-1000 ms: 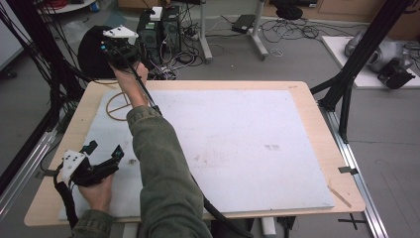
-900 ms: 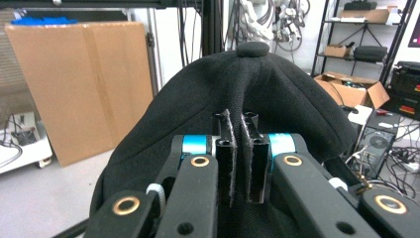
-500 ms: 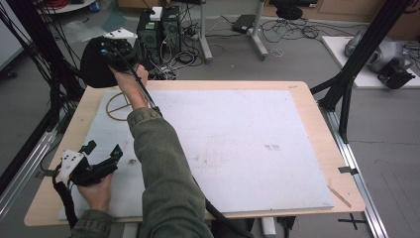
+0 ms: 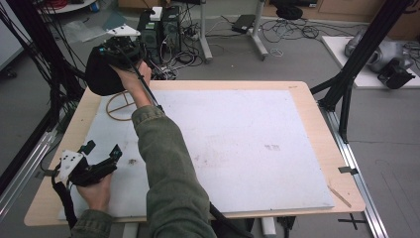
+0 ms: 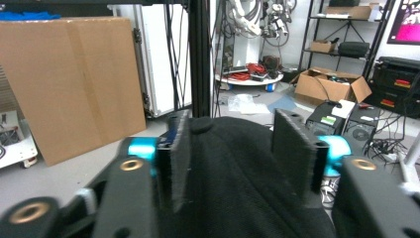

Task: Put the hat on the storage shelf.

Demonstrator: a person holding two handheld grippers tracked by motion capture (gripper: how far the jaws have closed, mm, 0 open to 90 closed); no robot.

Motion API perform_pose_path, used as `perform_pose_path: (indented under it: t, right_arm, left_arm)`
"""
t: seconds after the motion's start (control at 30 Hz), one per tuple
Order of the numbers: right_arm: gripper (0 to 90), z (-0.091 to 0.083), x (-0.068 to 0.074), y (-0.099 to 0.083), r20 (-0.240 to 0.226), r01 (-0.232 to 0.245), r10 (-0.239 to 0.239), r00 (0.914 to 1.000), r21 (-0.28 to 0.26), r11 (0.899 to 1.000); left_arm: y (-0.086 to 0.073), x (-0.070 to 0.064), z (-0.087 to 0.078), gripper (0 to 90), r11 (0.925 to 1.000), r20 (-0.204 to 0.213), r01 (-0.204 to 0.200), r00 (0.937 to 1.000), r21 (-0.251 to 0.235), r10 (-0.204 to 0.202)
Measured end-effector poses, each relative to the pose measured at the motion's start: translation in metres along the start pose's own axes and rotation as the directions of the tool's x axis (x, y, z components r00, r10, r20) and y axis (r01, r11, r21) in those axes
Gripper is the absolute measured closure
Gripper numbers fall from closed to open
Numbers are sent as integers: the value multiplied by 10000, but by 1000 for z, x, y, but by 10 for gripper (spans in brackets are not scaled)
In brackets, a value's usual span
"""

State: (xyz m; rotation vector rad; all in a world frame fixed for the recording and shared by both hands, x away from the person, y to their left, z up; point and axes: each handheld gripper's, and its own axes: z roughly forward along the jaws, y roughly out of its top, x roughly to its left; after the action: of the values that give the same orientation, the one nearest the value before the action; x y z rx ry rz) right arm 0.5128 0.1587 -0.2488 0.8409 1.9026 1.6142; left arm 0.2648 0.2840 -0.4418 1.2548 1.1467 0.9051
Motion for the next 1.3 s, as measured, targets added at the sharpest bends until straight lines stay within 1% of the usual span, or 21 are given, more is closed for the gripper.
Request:
perform_pose_path:
  t: [0.03, 0.1, 0.13, 0.17, 0.27, 0.4, 0.47, 0.57, 0.6, 0.63, 0.67, 0.73, 0.83, 0.9, 0.93, 1.07, 1.13, 1.17, 1.23, 1.27, 1.3]
  right_arm:
    - [414, -3, -2, 1, -69, 16, -16, 10000, -50, 10000]
    - [364, -5, -5, 1, -238, -69, 71, 9997, 65, 10000]
    - [364, -5, -5, 1, -238, -69, 71, 9997, 65, 10000]
    - [292, -7, -7, 1, -273, -7, 11, 9996, 158, 9999]
    - [249, -11, -11, 0, -288, -114, 120, 9995, 192, 9997]
    - [161, -18, -20, -3, -407, -495, 502, 9979, 191, 9986]
    - [125, -22, -23, -4, -332, -450, 456, 9984, 203, 9988]
    - [113, -30, -27, -6, -277, -300, 298, 9992, -45, 9995]
    - [113, -36, -30, -8, -507, -241, 234, 9984, -125, 9996]
    - [113, -36, -30, -8, -507, -241, 234, 9984, -125, 9996]
    - [112, -40, -30, -10, -502, -92, 75, 9987, -327, 9994]
    - [93, -45, -33, -13, -580, -199, 179, 9982, -336, 9992]
    - [93, -56, -36, -17, -488, -71, 46, 9988, -504, 9987]
    - [93, -72, -41, -20, -324, 9, -26, 9995, -549, 9985]
    - [93, -72, -41, -20, -324, 9, -26, 9995, -549, 9985]
    - [94, -101, -51, -26, 166, 251, -242, 9996, -564, 9981]
    - [94, -115, -56, -27, 414, 432, -400, 9983, -779, 9960]
    - [93, -128, -62, -27, 386, 374, -341, 9987, -877, 9954]
    - [93, -134, -64, -28, 409, 381, -346, 9986, -881, 9954]
    - [93, -145, -68, -33, 456, 695, -655, 9968, -948, 9931]
    - [93, -150, -70, -36, 422, 729, -696, 9967, -829, 9939]
  left_arm:
    - [0, 0, 0, 80, 10000, -8, -18, 10000, -8, 18]
    - [0, 0, 0, 80, 10000, -13, 6, 10000, -50, -6]
    - [0, 1, 0, 80, 10000, -31, -21, 10000, -21, 21]
    - [0, 1, 0, 80, 10000, -31, 27, 10000, -45, -27]
    - [0, 1, 0, 80, 10000, -25, 19, 10000, -48, -20]
    - [0, -1, 0, 80, 10000, 4, -9, 10000, -48, 9]
    - [0, -2, 0, 80, 10000, 7, -33, 10000, -75, 33]
    - [1, -1, 0, 80, 10000, -19, -68, 10000, -52, 68]
    - [1, -1, -1, 80, 10000, -12, -75, 10000, -27, 75]
    - [1, 0, -1, 80, 10000, -13, -45, 10000, -68, 45]
    - [1, 0, -1, 80, 10000, -11, -47, 10000, -82, 47]
    - [1, 2, 0, 80, 10000, -15, -88, 10000, 4, 88]
    - [2, 3, -2, 80, 9999, -57, -17, 10000, -103, 17]
    - [2, 3, -2, 80, 9999, -74, -45, 10000, -112, 44]
    - [2, 3, -2, 80, 9999, -70, -64, 10000, -98, 63]
    - [2, 2, -2, 80, 9999, -75, -42, 10000, -105, 41]
    - [3, 2, -2, 80, 9999, -48, -51, 10000, -118, 50]
    - [3, 1, -2, 80, 9999, -43, -67, 10000, -148, 66]
    - [3, -1, -1, 80, 9999, 3, -59, 10000, -124, 59]
    - [3, -1, -1, 80, 9999, 44, -71, 10000, -147, 72]
    - [3, -2, -1, 80, 9999, 79, -111, 9999, -112, 111]
